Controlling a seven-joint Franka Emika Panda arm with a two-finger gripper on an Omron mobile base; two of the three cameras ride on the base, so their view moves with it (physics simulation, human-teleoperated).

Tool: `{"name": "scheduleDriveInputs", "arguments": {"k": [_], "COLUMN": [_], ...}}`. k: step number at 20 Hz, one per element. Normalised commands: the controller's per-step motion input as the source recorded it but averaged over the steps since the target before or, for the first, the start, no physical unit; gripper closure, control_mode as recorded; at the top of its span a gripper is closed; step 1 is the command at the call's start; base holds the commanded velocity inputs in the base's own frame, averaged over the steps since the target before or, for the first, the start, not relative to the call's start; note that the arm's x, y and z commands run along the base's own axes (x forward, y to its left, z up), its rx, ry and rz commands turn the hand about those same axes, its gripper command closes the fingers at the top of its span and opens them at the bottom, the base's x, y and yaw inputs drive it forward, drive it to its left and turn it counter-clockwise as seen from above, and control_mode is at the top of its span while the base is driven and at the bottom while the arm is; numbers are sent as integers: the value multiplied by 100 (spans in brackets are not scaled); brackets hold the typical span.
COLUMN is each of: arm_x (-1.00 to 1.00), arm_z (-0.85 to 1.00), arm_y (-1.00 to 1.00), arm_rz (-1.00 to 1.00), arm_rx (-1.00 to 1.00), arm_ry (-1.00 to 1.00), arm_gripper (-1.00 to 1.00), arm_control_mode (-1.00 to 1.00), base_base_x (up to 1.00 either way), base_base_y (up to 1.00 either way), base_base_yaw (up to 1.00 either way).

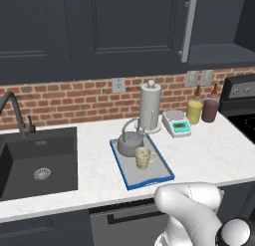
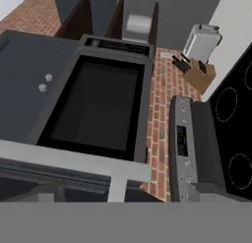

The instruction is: Pick the kettle from the counter and place it on the tray. Then pick the mug from the cabinet and place it on the tray. Then close the cabinet doors.

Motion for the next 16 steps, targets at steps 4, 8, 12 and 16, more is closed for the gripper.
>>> {"name": "scheduleDriveInputs", "arguments": {"k": [4,8,12,16], "arm_x": [22,26,30,30], "arm_z": [0,0,0,0], "arm_y": [30,26,26,33], "arm_rz": [18,17,15,14], "arm_rx": [0,0,0,0], "arm_ry": [8,3,1,1], "arm_gripper": [-100,-100,-100,-100], "arm_control_mode": [-100,-100,-100,-100], "base_base_x": [0,0,0,0], "base_base_y": [0,0,0,0], "base_base_yaw": [0,0,0,0]}}
